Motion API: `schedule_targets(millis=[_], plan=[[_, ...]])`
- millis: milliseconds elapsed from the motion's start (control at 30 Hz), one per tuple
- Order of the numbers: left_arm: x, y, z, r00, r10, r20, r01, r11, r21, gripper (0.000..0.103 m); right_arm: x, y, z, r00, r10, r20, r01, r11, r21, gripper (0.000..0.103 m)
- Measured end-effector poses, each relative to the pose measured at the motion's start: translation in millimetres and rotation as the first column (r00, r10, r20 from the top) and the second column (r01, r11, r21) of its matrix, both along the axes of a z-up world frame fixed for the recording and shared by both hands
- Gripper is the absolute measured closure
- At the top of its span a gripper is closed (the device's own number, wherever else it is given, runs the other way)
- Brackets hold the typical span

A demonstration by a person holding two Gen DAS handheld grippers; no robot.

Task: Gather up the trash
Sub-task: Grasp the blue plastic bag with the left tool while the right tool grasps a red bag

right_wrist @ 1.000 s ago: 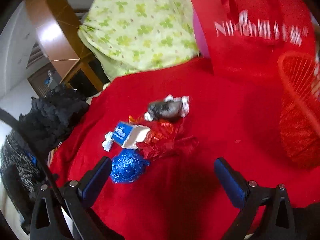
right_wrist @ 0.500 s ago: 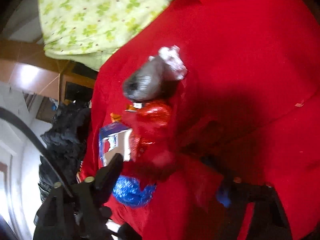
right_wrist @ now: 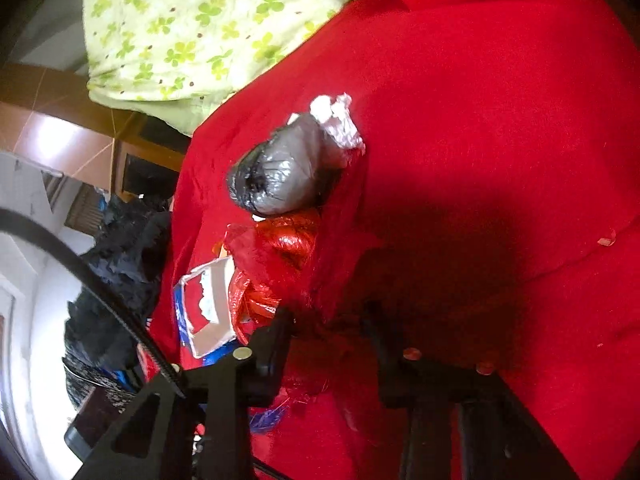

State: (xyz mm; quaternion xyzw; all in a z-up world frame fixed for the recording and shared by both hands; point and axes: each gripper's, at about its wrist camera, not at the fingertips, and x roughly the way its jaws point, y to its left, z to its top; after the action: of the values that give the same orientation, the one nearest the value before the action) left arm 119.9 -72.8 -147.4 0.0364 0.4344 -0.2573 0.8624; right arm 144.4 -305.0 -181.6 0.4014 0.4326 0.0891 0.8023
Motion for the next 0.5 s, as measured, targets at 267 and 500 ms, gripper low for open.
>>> schedule_targets(millis=[267,500], plan=[[-26.5,9.7,11.8,0.999,0.013,0.043,-0.012,1.0,-0.027,0.054,-20.1,6.3,23.5,0.995,0.031,0.094,-0.018,0.99,-0.14,0.073],[-39.6,27.9,19.0,0.997,0.043,0.062,-0.041,0.998,-0.039,0.054,-20.9,-12.9,10.0,0.999,-0.002,0.049,0.0,0.999,0.04,0.015]])
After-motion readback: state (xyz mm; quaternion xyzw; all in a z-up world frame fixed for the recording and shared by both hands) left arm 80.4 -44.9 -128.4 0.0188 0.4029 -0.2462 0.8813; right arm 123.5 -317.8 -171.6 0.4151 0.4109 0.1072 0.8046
